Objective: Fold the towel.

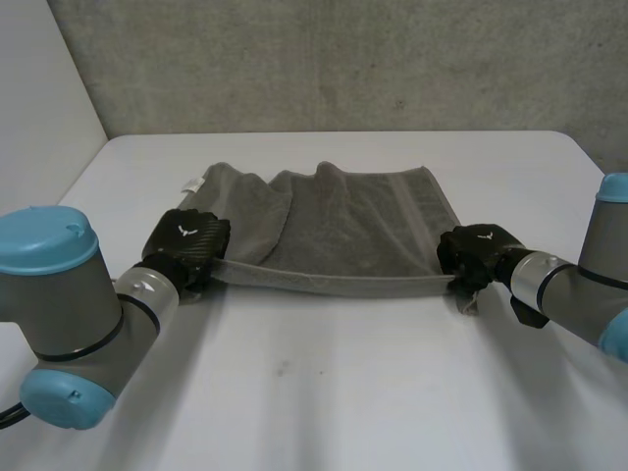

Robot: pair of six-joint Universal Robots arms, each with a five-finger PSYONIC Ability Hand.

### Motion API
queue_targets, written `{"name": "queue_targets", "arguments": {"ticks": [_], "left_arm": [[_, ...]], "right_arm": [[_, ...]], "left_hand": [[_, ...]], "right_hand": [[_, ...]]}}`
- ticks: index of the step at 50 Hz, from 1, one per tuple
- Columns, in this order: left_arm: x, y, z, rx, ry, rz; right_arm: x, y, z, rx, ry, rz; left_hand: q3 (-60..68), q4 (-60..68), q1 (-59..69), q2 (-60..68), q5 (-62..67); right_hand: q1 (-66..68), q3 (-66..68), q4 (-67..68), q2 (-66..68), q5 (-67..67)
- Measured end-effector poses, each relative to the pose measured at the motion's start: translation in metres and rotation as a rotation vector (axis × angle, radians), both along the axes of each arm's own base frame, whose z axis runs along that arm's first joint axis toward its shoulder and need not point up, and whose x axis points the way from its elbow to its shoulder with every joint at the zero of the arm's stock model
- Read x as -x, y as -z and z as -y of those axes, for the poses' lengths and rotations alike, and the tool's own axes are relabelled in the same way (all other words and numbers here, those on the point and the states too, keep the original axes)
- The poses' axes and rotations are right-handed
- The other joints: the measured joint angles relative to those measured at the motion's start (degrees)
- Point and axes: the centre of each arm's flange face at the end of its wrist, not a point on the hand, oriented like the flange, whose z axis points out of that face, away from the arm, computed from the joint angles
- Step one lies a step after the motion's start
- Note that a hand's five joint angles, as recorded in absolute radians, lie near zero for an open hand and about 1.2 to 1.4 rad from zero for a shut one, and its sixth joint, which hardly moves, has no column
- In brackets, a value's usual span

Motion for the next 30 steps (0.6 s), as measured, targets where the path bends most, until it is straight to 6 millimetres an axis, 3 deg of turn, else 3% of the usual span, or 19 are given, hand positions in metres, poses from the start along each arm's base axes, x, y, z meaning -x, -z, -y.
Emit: {"name": "queue_targets", "arguments": {"ticks": [5, 8, 9, 15, 30], "left_arm": [[0.0, 0.005, 0.002, -0.018, -0.007, -0.017], [0.0, 0.01, 0.004, -0.037, -0.011, -0.029], [0.001, 0.013, 0.005, -0.051, -0.015, -0.038], [0.002, 0.027, 0.008, -0.11, -0.031, -0.084], [0.008, 0.041, 0.021, -0.137, -0.044, -0.107]], "right_arm": [[0.003, -0.002, 0.002, 0.006, 0.013, 0.003], [0.005, -0.009, 0.002, 0.026, 0.017, 0.005], [0.006, -0.015, 0.002, 0.042, 0.019, 0.007], [0.008, -0.035, -0.004, 0.096, 0.013, 0.01], [0.009, -0.058, -0.011, 0.154, 0.009, 0.016]], "left_hand": [[0.0, 0.0, 0.0, 0.0, 0.0], [-3.4, -3.5, -1.2, -3.6, -3.1], [-10.7, -10.0, -9.5, -10.9, -9.8], [-23.2, -23.3, -21.4, -23.4, -23.0], [-26.4, -26.5, -24.2, -26.5, -26.3]], "right_hand": [[9.4, 17.2, 17.3, 16.1, 10.6], [9.4, 17.4, 17.7, 16.1, 10.6], [9.4, 17.4, 17.7, 16.1, 10.6], [9.4, 17.4, 17.7, 16.1, 10.6], [9.4, 17.4, 17.7, 16.1, 11.0]]}}
